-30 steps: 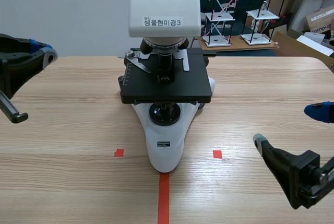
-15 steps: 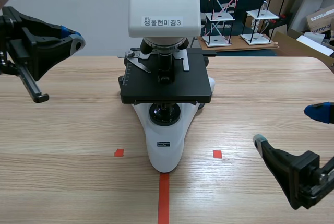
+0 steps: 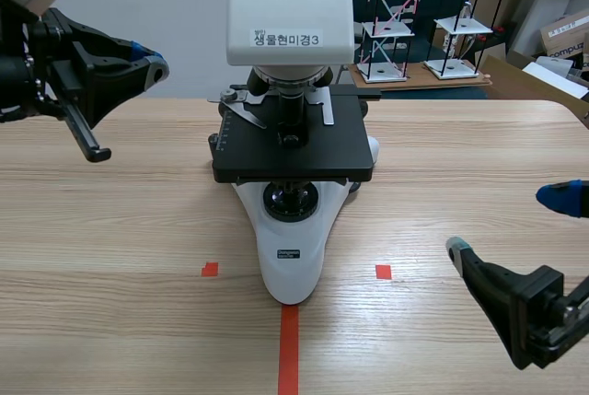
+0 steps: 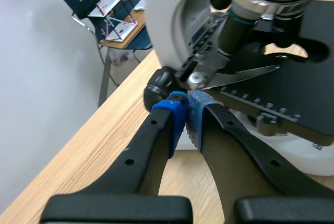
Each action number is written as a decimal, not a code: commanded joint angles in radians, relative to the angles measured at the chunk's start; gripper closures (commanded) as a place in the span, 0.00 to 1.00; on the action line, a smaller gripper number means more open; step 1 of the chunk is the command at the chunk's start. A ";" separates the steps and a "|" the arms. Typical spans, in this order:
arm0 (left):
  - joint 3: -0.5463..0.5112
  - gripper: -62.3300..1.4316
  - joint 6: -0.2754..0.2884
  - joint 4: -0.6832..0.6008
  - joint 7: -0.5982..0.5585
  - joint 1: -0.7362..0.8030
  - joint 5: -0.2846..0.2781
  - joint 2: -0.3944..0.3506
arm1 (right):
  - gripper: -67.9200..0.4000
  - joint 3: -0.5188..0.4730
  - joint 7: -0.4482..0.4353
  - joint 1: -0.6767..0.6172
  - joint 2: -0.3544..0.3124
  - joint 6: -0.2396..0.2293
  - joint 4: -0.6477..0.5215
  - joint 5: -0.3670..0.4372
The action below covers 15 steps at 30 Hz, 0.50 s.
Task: Point at the stage clip
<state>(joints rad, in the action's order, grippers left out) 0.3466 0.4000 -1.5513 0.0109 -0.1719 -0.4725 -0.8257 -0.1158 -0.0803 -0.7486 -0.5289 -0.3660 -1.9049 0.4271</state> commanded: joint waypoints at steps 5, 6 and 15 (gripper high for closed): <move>0.033 0.95 0.016 0.023 -0.014 -0.031 -0.007 0.011 | 0.02 -0.008 -0.012 -0.002 -0.008 0.000 -0.016 0.004; 0.035 0.95 0.016 0.028 -0.015 -0.031 -0.007 0.014 | 0.02 -0.008 -0.012 -0.002 -0.008 0.000 -0.016 0.004; 0.035 0.95 0.049 0.030 -0.018 -0.031 -0.007 0.035 | 0.02 -0.008 -0.012 -0.002 -0.008 0.000 -0.016 0.004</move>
<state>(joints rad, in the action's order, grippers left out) 0.3878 0.4538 -1.5085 0.0101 -0.1944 -0.4721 -0.7891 -0.1158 -0.0803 -0.7486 -0.5289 -0.3660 -1.9049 0.4271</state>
